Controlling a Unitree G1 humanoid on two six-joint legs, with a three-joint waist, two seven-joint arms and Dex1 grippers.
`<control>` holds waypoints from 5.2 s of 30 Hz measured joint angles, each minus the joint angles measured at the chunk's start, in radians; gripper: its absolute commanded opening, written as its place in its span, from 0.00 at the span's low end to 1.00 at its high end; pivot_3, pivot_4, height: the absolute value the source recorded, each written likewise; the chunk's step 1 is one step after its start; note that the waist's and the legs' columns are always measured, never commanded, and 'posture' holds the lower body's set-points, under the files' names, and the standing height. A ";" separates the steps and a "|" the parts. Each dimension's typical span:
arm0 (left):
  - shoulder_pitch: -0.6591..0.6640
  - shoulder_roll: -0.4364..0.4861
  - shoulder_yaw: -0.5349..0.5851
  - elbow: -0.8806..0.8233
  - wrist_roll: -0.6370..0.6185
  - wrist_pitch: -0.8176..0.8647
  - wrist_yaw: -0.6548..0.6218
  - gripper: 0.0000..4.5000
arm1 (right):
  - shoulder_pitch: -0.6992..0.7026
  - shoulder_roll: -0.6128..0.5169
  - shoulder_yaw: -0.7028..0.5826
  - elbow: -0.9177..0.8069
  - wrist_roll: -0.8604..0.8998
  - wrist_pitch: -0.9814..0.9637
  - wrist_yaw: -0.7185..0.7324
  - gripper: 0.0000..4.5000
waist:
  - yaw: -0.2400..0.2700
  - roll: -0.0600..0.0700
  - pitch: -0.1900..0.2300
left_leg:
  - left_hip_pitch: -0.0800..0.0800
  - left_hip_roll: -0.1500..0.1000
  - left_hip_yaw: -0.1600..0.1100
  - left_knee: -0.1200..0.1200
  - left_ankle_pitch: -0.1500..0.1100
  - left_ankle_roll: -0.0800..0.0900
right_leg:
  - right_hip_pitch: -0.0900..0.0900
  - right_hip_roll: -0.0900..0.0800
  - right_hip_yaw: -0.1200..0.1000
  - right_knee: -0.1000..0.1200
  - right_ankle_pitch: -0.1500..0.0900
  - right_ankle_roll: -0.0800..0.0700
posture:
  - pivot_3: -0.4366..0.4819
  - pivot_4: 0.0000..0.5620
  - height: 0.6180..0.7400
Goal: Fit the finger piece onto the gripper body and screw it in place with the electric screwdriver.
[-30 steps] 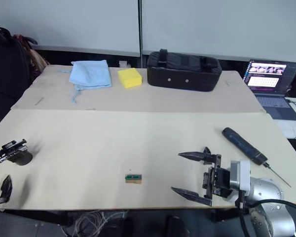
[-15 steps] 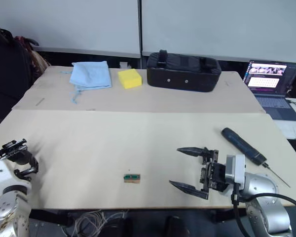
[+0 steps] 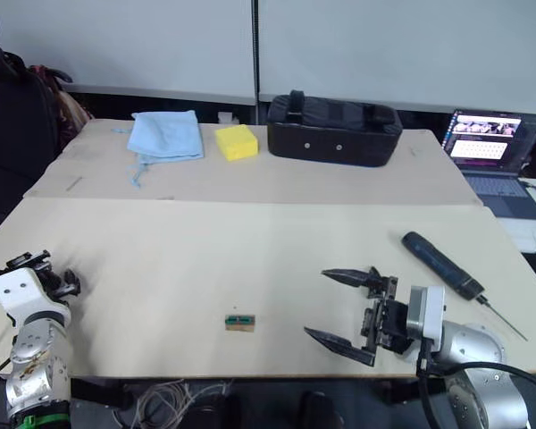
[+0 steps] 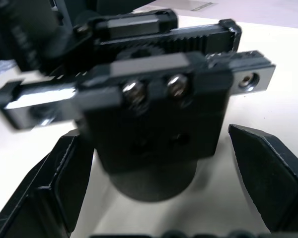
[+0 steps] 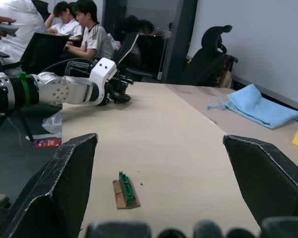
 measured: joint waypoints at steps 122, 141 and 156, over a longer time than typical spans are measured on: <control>-0.369 0.069 -0.655 0.293 -0.013 -0.144 -1.223 0.51 | 0.331 0.018 -0.146 -0.100 -0.056 -0.064 -0.113 1.00 | 0.018 0.007 0.003 | -0.010 -0.011 -0.024 0.012 -0.001 0.002 | 0.001 0.002 -0.003 0.001 -0.001 0.001 | 0.48 0.27 1.00; -0.609 0.034 -0.721 0.738 0.066 -0.533 -1.512 0.51 | 0.436 0.019 -0.159 -0.148 -0.045 -0.057 -0.131 1.00 | 0.019 0.006 0.004 | -0.012 -0.011 -0.025 0.014 -0.001 0.003 | 0.002 0.002 -0.003 0.001 -0.001 0.002 | 0.48 0.27 1.00; -0.609 0.061 -0.714 0.770 0.066 -0.586 -1.507 0.51 | 0.422 0.015 -0.160 -0.149 -0.044 -0.057 -0.126 1.00 | 0.010 0.006 0.003 | -0.011 -0.011 -0.025 0.014 -0.001 0.003 | 0.002 0.002 -0.003 0.002 -0.001 0.002 | 0.48 0.27 1.00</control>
